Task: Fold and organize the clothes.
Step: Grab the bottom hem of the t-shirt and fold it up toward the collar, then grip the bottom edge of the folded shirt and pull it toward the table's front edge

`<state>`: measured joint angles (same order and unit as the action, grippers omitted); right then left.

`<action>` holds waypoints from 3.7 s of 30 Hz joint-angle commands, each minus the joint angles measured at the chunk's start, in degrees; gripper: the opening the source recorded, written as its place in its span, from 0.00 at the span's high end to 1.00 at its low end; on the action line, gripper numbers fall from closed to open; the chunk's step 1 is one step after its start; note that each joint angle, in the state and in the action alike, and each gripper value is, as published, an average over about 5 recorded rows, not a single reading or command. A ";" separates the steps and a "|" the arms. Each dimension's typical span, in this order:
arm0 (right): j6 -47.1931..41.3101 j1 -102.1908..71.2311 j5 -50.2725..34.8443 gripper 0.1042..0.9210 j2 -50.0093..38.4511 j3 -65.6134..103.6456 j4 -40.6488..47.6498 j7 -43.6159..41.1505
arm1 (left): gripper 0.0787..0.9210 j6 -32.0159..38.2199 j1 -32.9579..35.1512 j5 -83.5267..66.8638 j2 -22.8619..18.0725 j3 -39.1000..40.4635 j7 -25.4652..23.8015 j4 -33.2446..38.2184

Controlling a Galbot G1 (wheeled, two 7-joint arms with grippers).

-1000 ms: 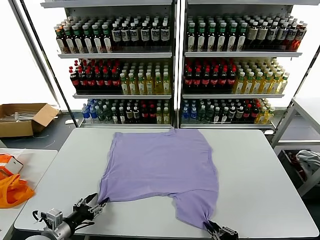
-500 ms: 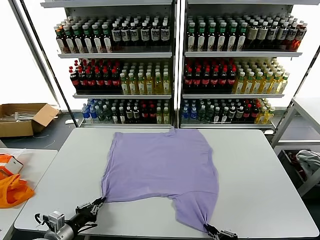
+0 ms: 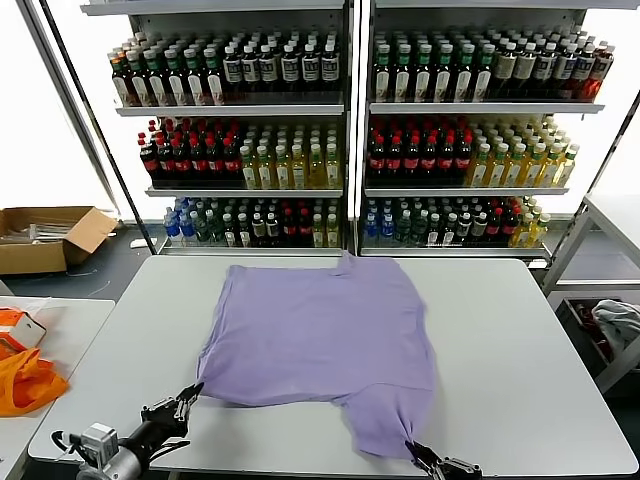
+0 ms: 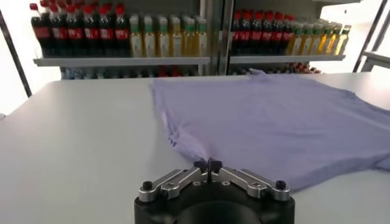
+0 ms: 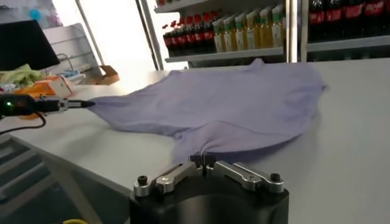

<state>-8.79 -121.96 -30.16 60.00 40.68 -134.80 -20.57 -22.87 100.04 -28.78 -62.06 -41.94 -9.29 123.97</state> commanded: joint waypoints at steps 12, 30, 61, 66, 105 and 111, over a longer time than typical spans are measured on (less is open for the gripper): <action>1.12 -8.90 -3.80 1.00 0.98 6.12 -6.74 2.08 | 0.99 -1.56 14.88 0.54 -1.16 -8.71 0.06 9.29; -3.69 23.43 -13.85 1.00 -2.85 -1.62 3.32 16.95 | 0.99 -3.44 -6.84 -4.64 9.38 -4.48 -8.41 -2.72; -9.77 56.83 -9.77 0.60 -8.26 -24.93 26.85 19.62 | 0.71 -2.06 -32.12 -4.13 15.43 11.27 -11.39 -26.21; -10.34 49.86 -8.26 0.43 -8.31 -19.26 22.22 22.36 | 0.53 -1.42 -24.61 -4.27 15.68 7.12 -10.66 -20.76; -16.97 35.92 -2.28 0.95 -3.73 -21.99 16.42 27.02 | 0.89 -4.73 -17.54 -3.60 12.09 8.58 -9.80 -19.17; -16.64 31.87 -1.85 0.98 -4.80 -20.54 12.31 27.58 | 0.99 -5.60 -8.69 -4.32 10.26 3.03 -9.32 -11.72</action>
<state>-25.10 -89.35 -31.77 54.98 20.64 -121.35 6.58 -28.02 85.21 -32.73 -51.10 -35.52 -18.80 106.96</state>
